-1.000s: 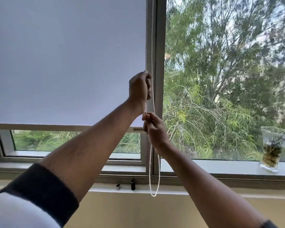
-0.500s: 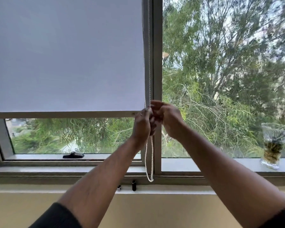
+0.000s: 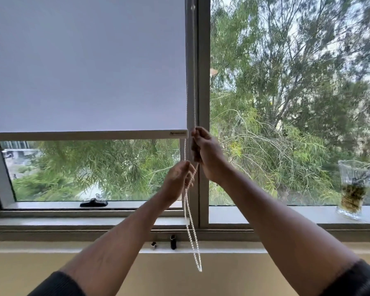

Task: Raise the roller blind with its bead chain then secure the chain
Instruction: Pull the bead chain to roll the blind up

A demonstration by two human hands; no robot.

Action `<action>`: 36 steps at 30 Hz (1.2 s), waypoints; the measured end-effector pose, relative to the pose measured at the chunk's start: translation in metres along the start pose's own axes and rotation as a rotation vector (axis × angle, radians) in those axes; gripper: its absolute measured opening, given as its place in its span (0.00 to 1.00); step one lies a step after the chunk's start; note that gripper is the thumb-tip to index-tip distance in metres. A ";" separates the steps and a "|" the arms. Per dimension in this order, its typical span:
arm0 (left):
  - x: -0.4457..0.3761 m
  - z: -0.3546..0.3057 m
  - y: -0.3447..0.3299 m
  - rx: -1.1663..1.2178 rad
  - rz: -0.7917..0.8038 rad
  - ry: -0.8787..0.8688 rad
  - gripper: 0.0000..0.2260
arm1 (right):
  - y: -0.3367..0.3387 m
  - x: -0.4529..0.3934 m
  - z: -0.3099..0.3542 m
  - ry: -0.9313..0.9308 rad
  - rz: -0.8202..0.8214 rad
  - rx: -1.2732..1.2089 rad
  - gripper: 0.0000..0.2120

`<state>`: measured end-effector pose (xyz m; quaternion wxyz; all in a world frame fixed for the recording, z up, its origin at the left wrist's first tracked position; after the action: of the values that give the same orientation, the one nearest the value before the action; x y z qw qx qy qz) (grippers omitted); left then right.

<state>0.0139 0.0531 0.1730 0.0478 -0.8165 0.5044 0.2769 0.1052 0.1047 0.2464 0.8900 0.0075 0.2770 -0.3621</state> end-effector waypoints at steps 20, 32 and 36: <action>-0.047 -0.093 0.003 0.272 -0.283 0.021 0.17 | 0.013 0.020 -0.040 -0.067 0.075 0.298 0.13; -0.030 -0.036 -0.012 0.267 -0.215 0.181 0.16 | 0.011 -0.019 0.048 -0.079 -0.001 0.025 0.14; -0.022 -0.021 -0.021 0.287 -0.205 0.217 0.17 | -0.005 -0.024 0.052 -0.073 -0.003 0.035 0.15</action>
<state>0.0324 0.0738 0.1974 0.1367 -0.8734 0.4551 0.1063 0.1129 0.1051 0.3039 0.8987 0.0097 0.2381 -0.3683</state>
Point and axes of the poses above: each hand's wrist, its own x-axis away from the middle knuckle, its own y-axis out of the back of the hand, z = x × y, the point moved 6 cm from there along -x, towards the middle knuckle, and after that the axes turned 2 degrees about y, right-handed, at the moved point
